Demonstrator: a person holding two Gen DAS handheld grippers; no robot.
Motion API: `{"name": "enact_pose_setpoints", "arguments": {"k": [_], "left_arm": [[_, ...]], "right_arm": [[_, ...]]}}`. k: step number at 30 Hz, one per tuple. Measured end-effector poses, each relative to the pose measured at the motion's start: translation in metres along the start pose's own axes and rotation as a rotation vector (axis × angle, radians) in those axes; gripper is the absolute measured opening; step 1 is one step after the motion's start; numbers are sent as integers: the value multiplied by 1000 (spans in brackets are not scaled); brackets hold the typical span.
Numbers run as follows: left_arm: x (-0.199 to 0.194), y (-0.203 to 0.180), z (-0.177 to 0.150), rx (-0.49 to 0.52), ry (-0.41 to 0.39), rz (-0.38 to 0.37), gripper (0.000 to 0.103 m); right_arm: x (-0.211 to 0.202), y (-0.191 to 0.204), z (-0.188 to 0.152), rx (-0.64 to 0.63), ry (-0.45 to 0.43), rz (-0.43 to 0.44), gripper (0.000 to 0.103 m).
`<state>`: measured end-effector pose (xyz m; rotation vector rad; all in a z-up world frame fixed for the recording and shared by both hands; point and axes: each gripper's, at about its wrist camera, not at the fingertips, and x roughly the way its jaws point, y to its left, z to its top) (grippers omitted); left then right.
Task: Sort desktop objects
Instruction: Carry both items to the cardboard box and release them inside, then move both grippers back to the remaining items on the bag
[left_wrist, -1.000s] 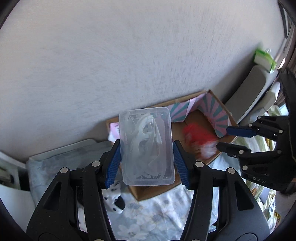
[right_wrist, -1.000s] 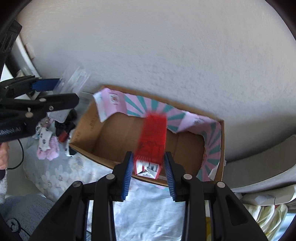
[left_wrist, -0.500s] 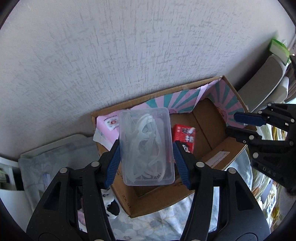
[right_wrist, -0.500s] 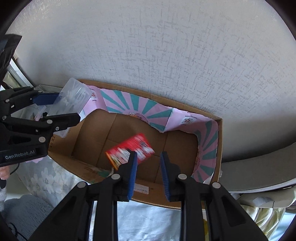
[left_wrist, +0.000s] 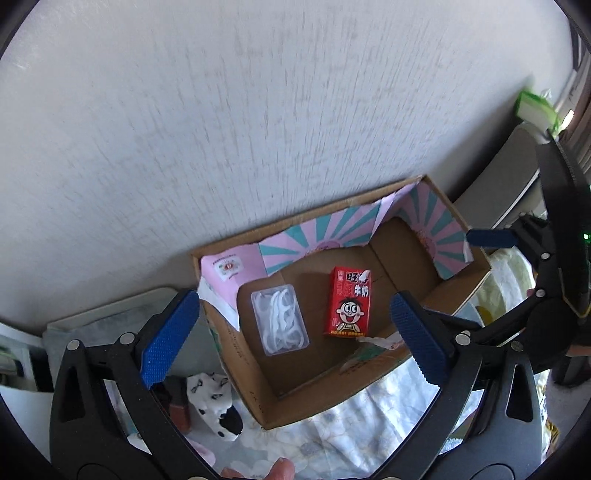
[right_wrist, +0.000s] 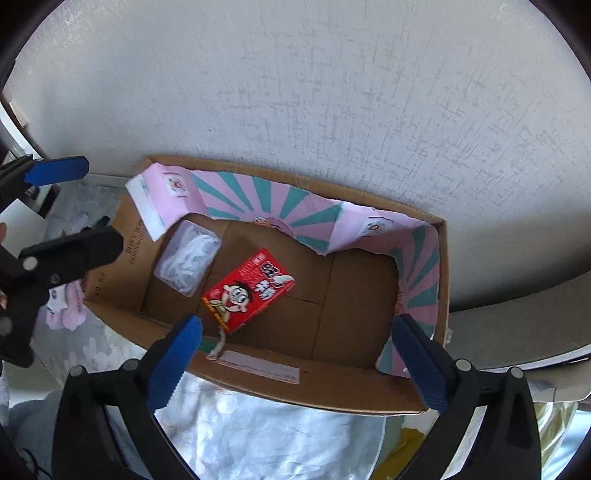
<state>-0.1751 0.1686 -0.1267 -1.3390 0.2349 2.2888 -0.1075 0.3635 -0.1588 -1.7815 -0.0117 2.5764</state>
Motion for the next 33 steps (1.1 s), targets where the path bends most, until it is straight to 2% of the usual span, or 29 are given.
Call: {"name": "enact_pose_setpoints", "arguments": {"k": [8,12,16,18,20,23,26,28,29,33], "left_arm": [[-40,1,-11,50,-35,-52,103],[-61,14,-22,43,-43,24,103],[-93,32,-37,23,-86,81,103],[-108,39,-44,23,-112,135,103],[-124,48,-53,17,-131,186,103],[-137,61,-65,8,-128,200,103],[-146,77,-84,-24,-125,146,103],[-147,88,-97,-53,-114,131,103],[-148,95,-103,-65,-108,137,103],[-159,122,-126,-117,-105,198,103]], "right_arm": [[-18,11,0,49,-46,73,103],[-16,29,0,44,65,107,103],[-30,49,-2,4,21,-15,103],[-42,56,-4,7,-26,-13,103],[-43,60,-6,29,-25,2,103],[-38,66,-9,42,-9,-8,103],[-49,80,-15,38,-41,-3,103],[-57,92,-18,19,-60,-30,103],[-61,100,-20,5,-71,-41,103],[-69,122,-27,-27,-91,2,103]]}}
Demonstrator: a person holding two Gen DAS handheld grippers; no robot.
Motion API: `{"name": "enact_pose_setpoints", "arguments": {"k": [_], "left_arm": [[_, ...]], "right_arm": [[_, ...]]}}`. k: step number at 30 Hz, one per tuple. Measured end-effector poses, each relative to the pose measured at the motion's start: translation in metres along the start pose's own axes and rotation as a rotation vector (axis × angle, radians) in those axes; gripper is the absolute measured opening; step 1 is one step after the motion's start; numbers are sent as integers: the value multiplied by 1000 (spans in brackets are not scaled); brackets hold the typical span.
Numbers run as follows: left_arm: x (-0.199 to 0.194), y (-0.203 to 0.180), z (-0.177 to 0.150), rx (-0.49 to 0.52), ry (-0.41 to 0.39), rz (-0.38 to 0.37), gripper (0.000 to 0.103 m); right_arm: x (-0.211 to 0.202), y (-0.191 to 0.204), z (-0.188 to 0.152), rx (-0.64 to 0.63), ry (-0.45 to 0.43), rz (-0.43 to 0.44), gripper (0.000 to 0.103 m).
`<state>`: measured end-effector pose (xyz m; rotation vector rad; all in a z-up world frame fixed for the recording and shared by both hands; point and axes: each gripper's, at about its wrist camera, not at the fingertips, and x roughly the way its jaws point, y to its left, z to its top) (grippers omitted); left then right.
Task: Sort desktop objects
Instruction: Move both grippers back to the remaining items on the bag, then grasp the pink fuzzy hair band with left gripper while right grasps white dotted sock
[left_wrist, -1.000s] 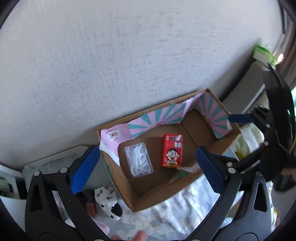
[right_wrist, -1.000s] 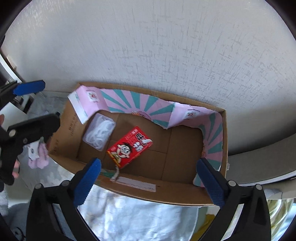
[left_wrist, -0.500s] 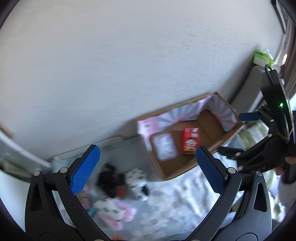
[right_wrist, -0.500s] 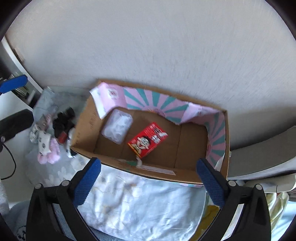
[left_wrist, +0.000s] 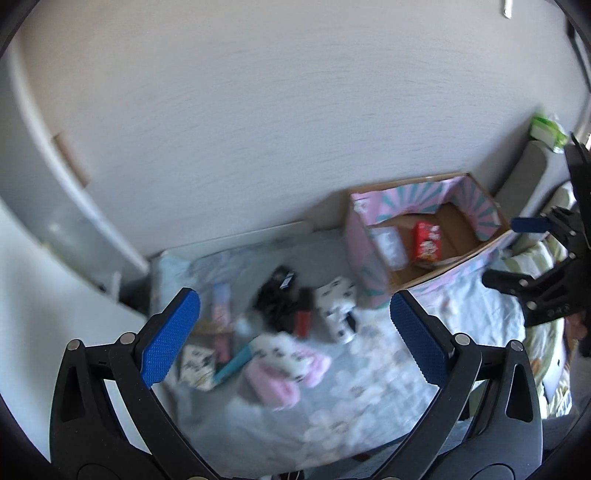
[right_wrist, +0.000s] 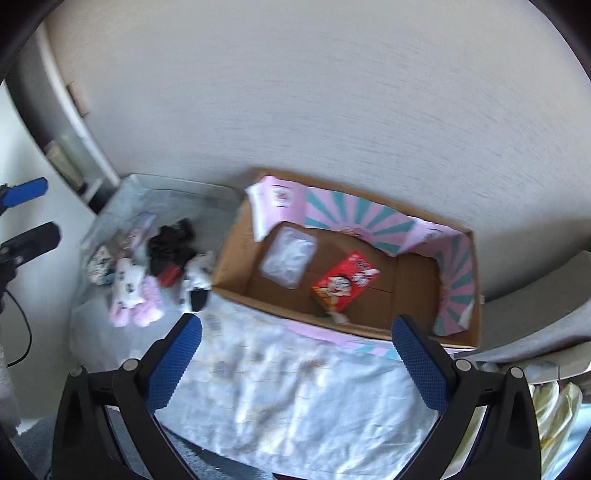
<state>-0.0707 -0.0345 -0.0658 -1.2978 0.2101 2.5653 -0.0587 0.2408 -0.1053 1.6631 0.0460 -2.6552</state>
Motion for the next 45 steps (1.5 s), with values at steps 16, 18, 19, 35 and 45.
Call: {"name": "enact_pose_setpoints", "arguments": {"k": [16,18,19,35,45], "left_arm": [[35,44,-104,-151,173,12,103],[44,43,-119,-157,179,-18,103],[47,42,-126,-156,176,-31,103],[119,36,-166,-120,122,-20,88],[136,34,-162,-117,120,-51,69]], "right_arm": [[28,101,-32,-166,16,219,103],[33,110,-32,-180,27,245,103],[35,114,-31,-184,33,260,103],[127,181,-3,-274,197,272,87],[158,200,5,-227,239,342,67]]}}
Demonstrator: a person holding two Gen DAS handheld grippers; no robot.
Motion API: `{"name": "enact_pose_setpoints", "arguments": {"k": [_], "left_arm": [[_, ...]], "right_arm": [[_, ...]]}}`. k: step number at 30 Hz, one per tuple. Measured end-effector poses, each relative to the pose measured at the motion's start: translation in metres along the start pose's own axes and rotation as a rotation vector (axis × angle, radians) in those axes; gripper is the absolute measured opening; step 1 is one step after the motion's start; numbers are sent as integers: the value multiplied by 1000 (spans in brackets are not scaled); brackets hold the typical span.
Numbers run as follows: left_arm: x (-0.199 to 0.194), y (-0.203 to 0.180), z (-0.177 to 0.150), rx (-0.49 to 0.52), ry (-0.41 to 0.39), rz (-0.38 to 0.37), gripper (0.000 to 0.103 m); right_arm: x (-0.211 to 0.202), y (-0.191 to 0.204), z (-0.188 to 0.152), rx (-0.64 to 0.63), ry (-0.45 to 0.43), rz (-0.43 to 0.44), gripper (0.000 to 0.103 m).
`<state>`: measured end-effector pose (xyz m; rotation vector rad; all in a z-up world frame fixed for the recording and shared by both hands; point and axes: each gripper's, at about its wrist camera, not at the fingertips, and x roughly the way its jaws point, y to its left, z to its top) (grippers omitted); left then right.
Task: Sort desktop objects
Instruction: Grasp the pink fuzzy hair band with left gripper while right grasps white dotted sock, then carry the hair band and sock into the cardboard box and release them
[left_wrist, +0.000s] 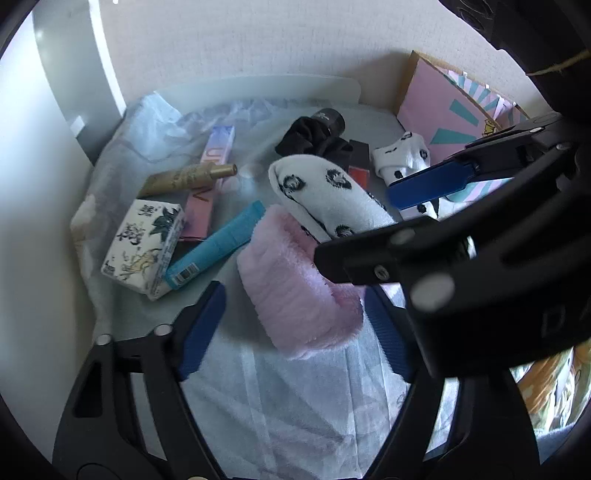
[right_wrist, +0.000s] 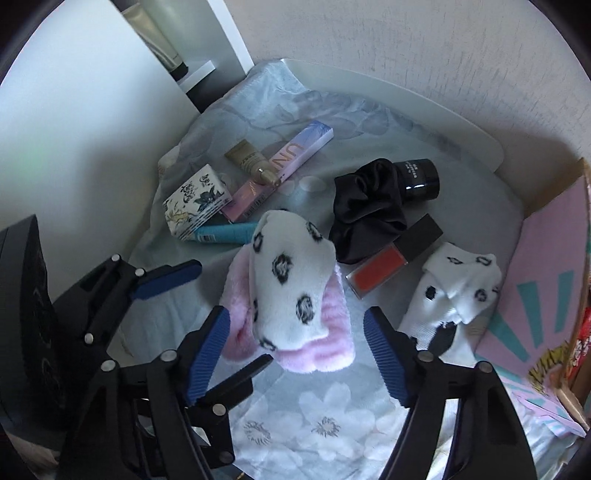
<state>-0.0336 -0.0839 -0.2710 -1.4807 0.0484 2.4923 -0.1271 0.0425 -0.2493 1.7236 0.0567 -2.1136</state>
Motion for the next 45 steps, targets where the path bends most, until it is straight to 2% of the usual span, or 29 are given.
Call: {"name": "enact_pose_setpoints", "arguments": {"k": [7,11,17,30,32,36,42,45], "left_arm": [[7,1,-3,-19,37,-20,45],[8,-3,-4,-18,62,8,35],[2,1,0,-46,80,17,26],[-63,14,26,-54,34,55,25],[-68,17,33,-77,74,51,25],[-87,16,48,-136,50,4,25],[-116,-13,83,-60,-27,8,25],[-124,-29,100,-18,-58,1,25]], "right_arm": [[7,-1,3,33,18,38,42],[4,-5,0,60,-7,50,29],[-5,-7,-4,103,-49,62,27],[-54,-6,-8,107,-119,63,27],[-65,-5,-10,104,-133,61,27],[-94,-12,-15,119,-169,72,27],[-137,-31,-29,137,-228,25,27],[-153,-46,-38,173,-257,33,27]]}}
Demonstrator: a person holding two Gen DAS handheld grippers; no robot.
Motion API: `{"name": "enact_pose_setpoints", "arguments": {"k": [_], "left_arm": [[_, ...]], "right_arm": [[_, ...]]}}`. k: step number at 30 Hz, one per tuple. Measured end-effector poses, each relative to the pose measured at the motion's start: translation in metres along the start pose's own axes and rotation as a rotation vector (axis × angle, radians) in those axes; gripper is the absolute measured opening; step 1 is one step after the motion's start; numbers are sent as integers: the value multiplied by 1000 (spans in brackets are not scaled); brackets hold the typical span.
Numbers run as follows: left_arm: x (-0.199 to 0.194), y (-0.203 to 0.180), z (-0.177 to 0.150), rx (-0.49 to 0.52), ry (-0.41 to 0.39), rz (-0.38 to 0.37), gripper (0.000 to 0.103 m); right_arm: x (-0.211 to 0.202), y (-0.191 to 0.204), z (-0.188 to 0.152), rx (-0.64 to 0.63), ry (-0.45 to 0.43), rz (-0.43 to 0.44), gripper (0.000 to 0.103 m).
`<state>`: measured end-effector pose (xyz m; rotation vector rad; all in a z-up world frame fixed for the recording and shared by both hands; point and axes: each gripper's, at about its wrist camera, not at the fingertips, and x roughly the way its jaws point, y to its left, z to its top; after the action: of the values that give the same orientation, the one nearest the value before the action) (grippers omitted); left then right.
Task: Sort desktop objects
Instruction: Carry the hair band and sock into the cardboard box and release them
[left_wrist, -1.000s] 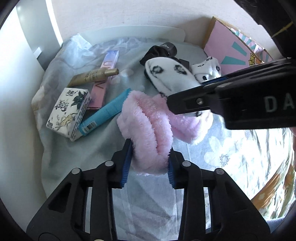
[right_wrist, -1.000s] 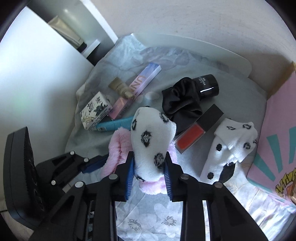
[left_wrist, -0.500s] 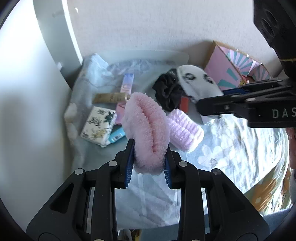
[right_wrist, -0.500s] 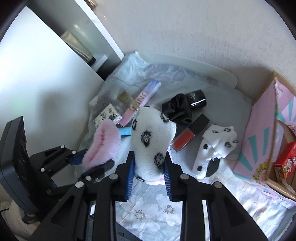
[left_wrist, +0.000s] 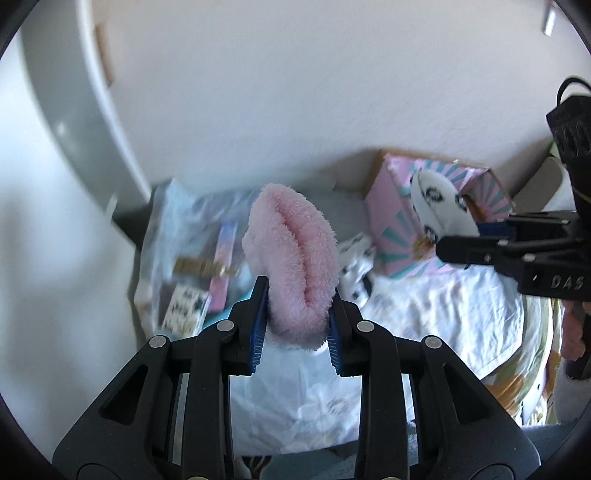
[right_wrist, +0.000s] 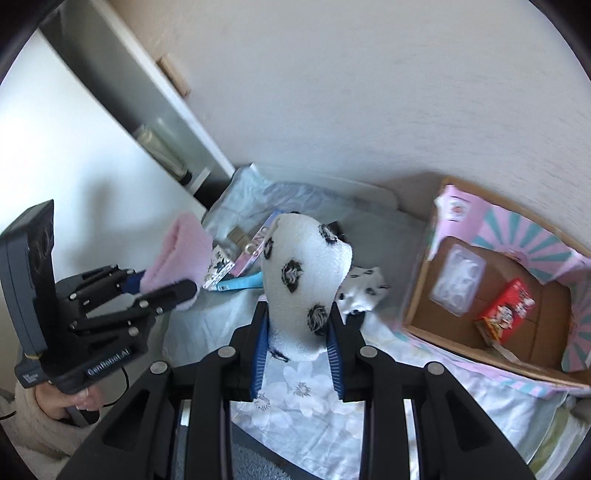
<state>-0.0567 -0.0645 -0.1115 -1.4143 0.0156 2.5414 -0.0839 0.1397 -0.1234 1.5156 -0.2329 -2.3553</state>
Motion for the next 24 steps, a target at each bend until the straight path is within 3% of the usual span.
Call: {"name": "enact_pose_setpoints", "arguments": {"k": [11,20,24], "left_arm": [[-8,-107,67,185,-97,-104,25],[39,-181,103,247,-41,-197,25],[73,-198,112,244,12,-182,25]], "right_arm": [[-66,-69,-20,88,-113,-114,27],[-101,-148,-35,208,-131,-198,27],[-95,-181,-38,260,-91,-183,27]]}}
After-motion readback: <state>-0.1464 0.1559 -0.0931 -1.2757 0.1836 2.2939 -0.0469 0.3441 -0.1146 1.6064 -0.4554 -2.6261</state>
